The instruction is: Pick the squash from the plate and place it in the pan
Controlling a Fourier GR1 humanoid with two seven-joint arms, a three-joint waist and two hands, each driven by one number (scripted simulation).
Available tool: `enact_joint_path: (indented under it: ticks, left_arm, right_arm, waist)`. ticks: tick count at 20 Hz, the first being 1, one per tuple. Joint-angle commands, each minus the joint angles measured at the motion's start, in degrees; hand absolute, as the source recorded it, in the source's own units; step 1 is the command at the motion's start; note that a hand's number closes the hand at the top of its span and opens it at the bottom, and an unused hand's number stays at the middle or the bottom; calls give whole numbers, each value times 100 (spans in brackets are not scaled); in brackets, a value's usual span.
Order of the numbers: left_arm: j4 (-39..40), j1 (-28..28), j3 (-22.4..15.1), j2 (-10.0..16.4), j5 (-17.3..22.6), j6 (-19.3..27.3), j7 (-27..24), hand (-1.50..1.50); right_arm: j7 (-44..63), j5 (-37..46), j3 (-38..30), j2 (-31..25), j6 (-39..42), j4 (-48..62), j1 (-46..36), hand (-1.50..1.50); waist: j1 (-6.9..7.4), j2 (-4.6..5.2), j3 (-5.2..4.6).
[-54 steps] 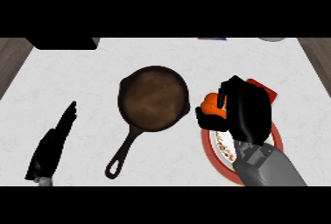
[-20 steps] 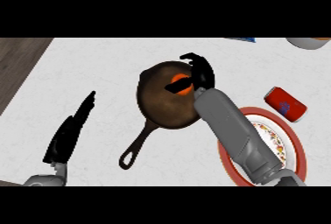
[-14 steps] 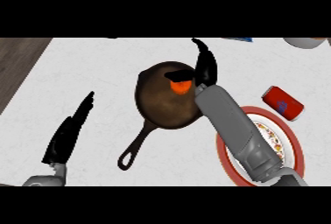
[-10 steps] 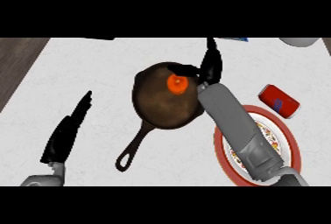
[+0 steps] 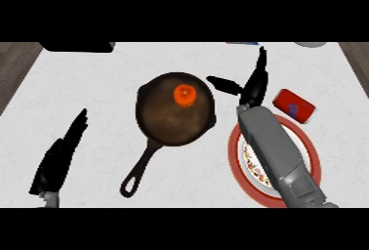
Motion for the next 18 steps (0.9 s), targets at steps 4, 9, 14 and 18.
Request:
enact_joint_path:
  ticks: [4,9,14,18]
  left_arm:
    - [-174,288,151,3,105,-87,-1,0]
    - [-281,454,292,100,170,-187,-95,0]
    - [-97,328,303,17,96,-197,-154,0]
    - [24,311,351,-6,45,-266,-294,0]
  right_arm:
    - [-690,-116,-74,-558,667,-1032,1415,-150]
    - [-56,-106,121,-1354,1254,-2483,2476,-150]
    - [171,-185,22,-1853,1698,-3667,3495,-150]
    - [95,-382,-315,-2089,2281,-3924,3844,-150]
  waist:
    - [-201,-62,-6]
    - [-270,-88,-11]
    - [-250,-70,-11]
    - [-208,-54,-8]
